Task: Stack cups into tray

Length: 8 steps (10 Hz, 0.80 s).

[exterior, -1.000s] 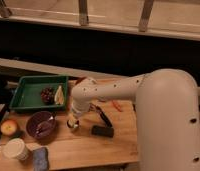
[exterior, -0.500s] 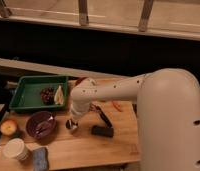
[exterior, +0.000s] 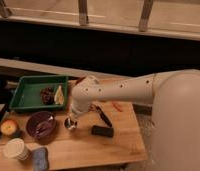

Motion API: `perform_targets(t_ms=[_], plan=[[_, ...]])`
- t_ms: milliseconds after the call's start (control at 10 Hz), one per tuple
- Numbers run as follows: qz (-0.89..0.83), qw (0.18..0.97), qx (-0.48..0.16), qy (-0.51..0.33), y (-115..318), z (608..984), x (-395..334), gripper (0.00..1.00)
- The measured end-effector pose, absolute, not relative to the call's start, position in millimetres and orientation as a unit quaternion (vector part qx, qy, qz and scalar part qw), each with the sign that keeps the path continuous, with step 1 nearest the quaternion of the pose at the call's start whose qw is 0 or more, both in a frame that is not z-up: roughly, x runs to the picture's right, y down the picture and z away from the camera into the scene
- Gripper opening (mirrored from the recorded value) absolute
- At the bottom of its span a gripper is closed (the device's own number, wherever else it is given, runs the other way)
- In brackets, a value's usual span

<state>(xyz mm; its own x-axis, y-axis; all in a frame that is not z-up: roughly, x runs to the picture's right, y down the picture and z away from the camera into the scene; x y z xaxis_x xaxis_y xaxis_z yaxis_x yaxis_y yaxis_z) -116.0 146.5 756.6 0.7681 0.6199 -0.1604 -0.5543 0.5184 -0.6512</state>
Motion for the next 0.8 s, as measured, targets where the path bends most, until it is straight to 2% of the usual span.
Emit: perform_targets(t_ms=[500, 800], plan=[[0.239, 0.908, -0.318, -0.132, 100.5, 653.1, -148.2, 0.0], [0.149, 0.912, -0.326, -0.2, 90.1, 628.7, -205.4, 0.0]])
